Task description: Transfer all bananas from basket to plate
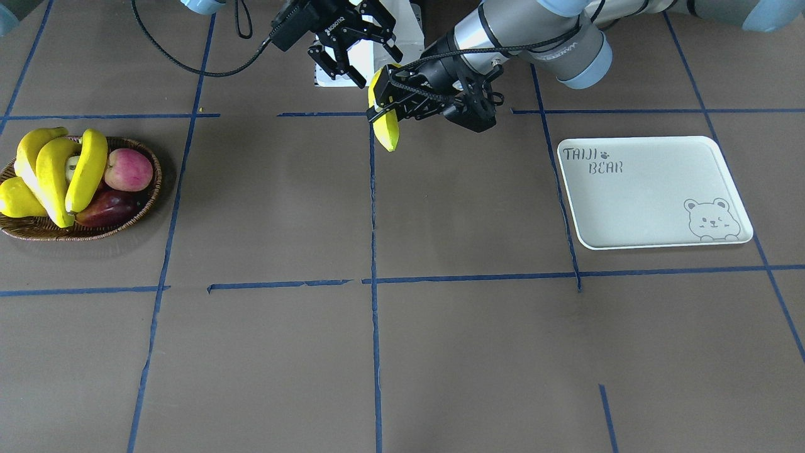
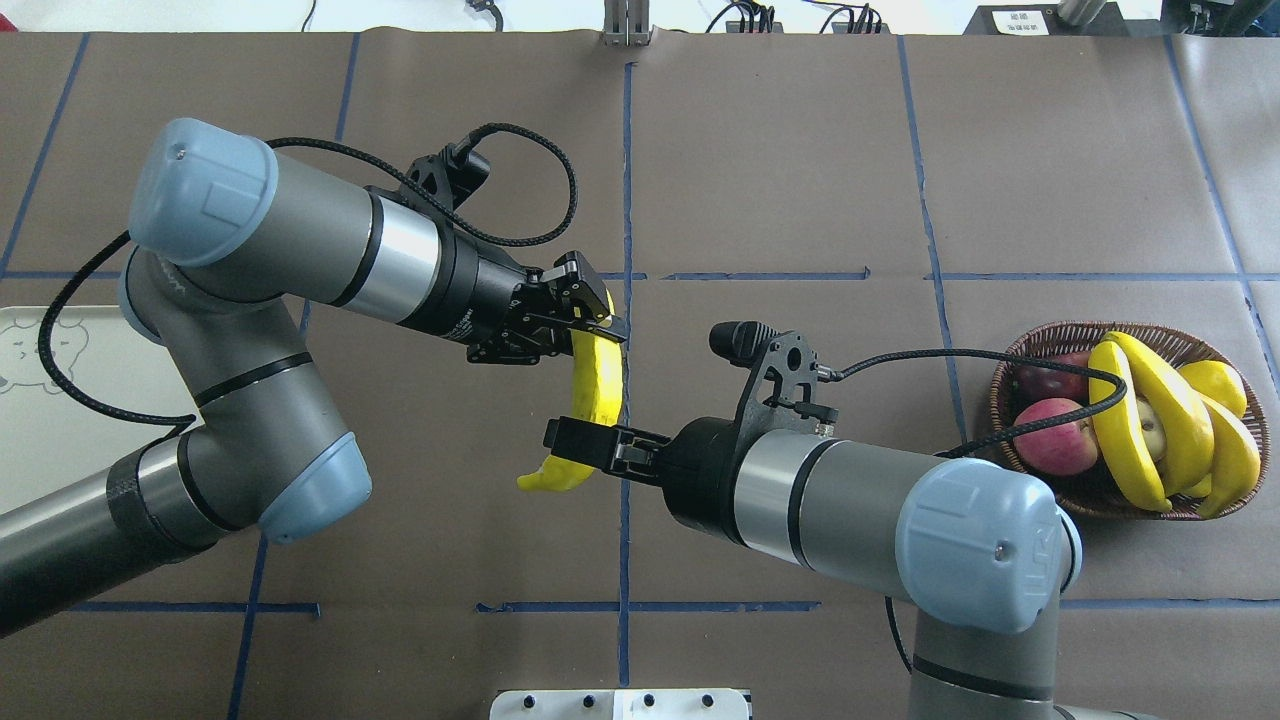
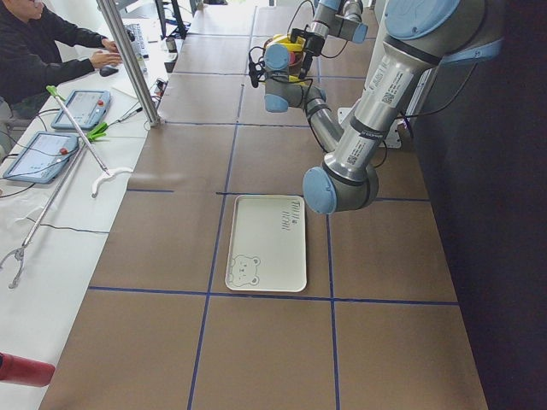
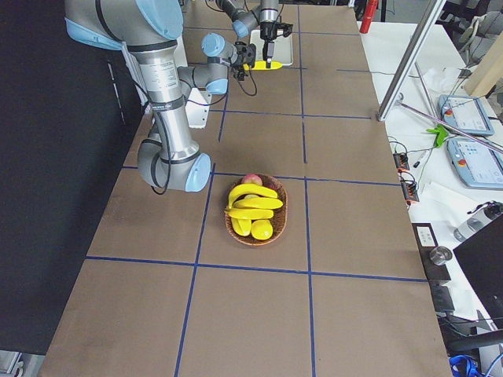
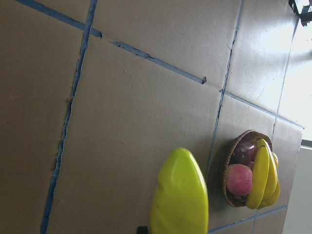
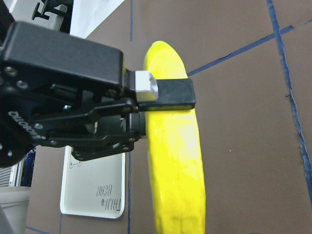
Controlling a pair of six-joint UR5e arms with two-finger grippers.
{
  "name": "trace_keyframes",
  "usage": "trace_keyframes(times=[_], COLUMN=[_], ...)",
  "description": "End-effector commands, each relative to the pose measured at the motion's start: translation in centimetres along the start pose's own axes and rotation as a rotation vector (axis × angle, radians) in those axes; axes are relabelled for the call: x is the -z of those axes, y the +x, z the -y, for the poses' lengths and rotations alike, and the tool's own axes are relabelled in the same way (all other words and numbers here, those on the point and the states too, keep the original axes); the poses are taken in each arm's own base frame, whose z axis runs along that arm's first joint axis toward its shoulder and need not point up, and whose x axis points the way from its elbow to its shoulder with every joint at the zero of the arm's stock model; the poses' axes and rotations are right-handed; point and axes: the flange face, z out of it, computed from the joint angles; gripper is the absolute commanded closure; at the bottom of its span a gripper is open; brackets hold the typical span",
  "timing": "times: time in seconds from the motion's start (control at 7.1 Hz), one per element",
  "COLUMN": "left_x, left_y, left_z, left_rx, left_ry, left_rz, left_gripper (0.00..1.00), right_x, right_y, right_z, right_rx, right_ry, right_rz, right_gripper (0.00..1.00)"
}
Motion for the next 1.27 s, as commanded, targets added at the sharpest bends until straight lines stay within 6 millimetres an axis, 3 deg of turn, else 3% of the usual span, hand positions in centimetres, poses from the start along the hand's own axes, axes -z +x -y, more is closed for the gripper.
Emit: trace_keyframes(times=[0.0, 0.14, 0.28, 0.42, 0.56, 0.84, 0.99, 1.13], left_x=[1.0, 1.8, 3.9, 7.6, 13.7, 23.7, 26.8, 27.0], left_y=[-0.8, -3.0, -6.5, -12.1, -20.7, -36.8, -42.2, -45.5], left_z=[3.2, 5.5, 8.1, 10.9, 13.6, 15.6, 17.6, 17.9], left_rx=[0.061, 0.094, 0.091, 0.097, 0.110, 0.094, 0.126, 0.169], left_ry=[0.059, 0.077, 0.110, 0.144, 0.145, 0.149, 0.160, 0.152], left_rz=[0.089, 0.196, 0.296, 0.372, 0.452, 0.609, 0.657, 0.686], left_gripper=[1.00, 1.00, 1.00, 1.00, 1.00, 1.00, 1.00, 1.00], right_x=[2.2, 3.4, 5.1, 6.5, 7.5, 7.6, 7.7, 7.7], right_y=[-0.7, -0.6, -0.2, 0.5, 1.6, 4.8, 5.6, 6.0], right_z=[1.2, 4.3, 8.1, 11.4, 14.1, 16.2, 16.8, 17.0], right_rx=[0.001, -0.002, -0.021, -0.026, 0.053, 0.140, 0.161, 0.164], right_ry=[-0.032, -0.060, -0.070, -0.068, -0.080, -0.125, -0.122, -0.122], right_rz=[0.024, -0.040, -0.125, -0.205, -0.285, -0.452, -0.470, -0.477], right_gripper=[0.00, 0.00, 0.00, 0.00, 0.00, 0.00, 0.00, 0.00])
